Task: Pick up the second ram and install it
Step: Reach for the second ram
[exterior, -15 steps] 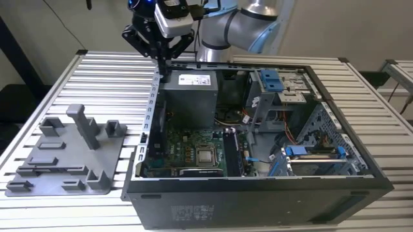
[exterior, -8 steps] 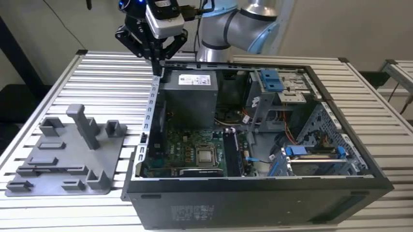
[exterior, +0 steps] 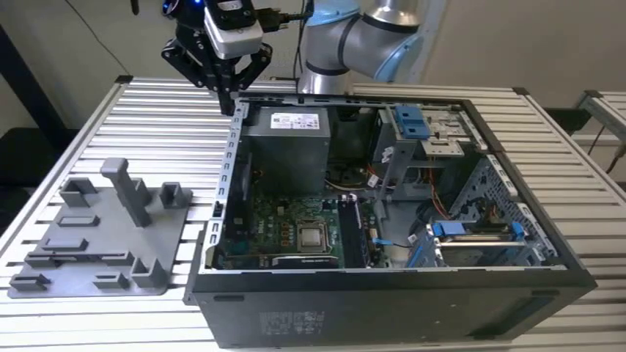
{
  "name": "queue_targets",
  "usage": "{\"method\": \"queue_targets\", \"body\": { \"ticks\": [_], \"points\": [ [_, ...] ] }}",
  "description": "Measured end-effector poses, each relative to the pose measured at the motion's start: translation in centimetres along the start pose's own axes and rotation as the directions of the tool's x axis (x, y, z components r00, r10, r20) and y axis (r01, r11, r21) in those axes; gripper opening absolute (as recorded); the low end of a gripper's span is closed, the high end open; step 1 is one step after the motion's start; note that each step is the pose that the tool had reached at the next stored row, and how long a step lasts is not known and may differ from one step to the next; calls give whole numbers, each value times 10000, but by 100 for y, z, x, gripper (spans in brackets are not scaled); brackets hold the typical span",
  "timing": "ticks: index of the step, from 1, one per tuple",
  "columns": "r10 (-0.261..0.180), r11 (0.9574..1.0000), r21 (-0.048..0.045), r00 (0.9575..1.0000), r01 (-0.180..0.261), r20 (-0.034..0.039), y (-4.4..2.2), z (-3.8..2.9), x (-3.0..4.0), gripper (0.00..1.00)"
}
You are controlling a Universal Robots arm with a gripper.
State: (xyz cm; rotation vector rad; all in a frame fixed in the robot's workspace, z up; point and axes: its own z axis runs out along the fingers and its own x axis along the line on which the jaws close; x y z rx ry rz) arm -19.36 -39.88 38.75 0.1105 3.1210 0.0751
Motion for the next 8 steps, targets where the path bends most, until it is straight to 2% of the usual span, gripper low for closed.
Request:
{"method": "queue_targets", "body": {
  "ticks": [8],
  "points": [
    [0, 10000, 0, 10000, 0, 0, -12, 3, 169, 11]
  ]
}}
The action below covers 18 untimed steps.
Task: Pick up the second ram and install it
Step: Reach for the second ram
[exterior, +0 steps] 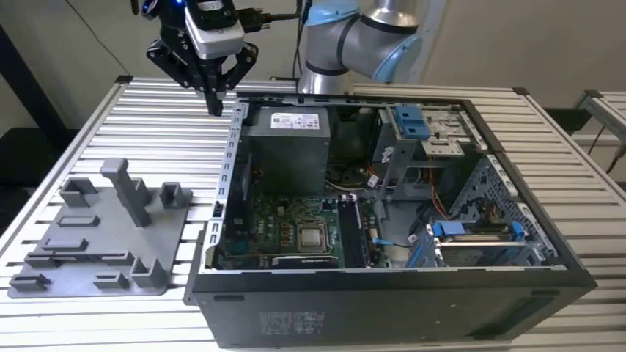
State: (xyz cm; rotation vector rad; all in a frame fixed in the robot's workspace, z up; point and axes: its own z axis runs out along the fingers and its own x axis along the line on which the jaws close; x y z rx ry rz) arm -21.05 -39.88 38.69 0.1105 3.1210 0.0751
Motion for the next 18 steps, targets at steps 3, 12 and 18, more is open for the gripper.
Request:
{"method": "queue_targets", "body": {
  "ticks": [3, 12, 18],
  "points": [
    [0, 10000, -1, 10000, 0, 0, -5, 1, 64, 11],
    [0, 10000, 0, 10000, 0, 0, -19, 4, 263, 11],
    [0, 10000, -1, 10000, 0, 0, -29, 6, 399, 11]
  ]
}}
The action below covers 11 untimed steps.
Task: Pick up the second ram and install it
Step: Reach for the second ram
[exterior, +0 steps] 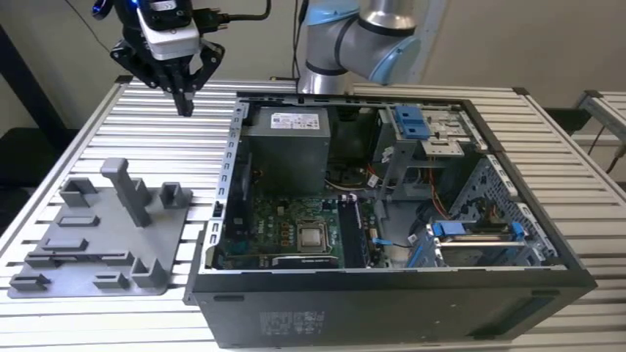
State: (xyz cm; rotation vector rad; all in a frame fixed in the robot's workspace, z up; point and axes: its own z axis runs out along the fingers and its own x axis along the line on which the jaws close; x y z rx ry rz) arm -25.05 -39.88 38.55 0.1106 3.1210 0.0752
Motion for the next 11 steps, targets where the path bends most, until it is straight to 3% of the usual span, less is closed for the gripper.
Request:
{"method": "queue_targets", "body": {
  "ticks": [11],
  "points": [
    [0, 10000, 0, 10000, 0, 0, -16, 5, 215, 11]
  ]
}}
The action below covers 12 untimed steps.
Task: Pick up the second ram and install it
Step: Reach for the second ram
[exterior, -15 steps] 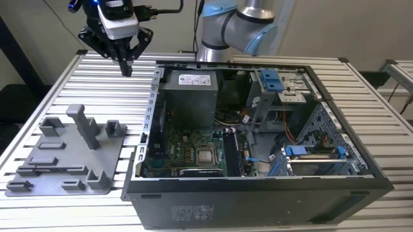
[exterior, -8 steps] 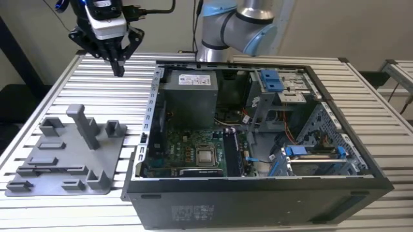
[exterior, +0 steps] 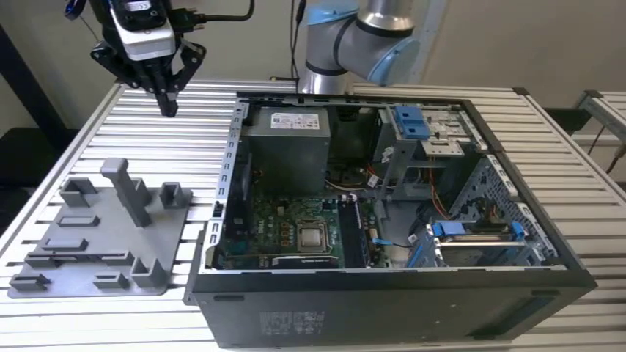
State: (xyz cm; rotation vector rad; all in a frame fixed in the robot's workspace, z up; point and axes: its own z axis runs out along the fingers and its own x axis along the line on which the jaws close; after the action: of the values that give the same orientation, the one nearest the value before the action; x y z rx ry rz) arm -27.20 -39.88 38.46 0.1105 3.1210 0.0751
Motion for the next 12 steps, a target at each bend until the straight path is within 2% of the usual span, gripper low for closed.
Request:
{"method": "queue_targets", "body": {
  "ticks": [6, 12],
  "points": [
    [0, 10000, 0, 10000, 0, 0, -8, 4, 104, 11],
    [0, 10000, 0, 10000, 0, 0, -18, 5, 246, 11]
  ]
}}
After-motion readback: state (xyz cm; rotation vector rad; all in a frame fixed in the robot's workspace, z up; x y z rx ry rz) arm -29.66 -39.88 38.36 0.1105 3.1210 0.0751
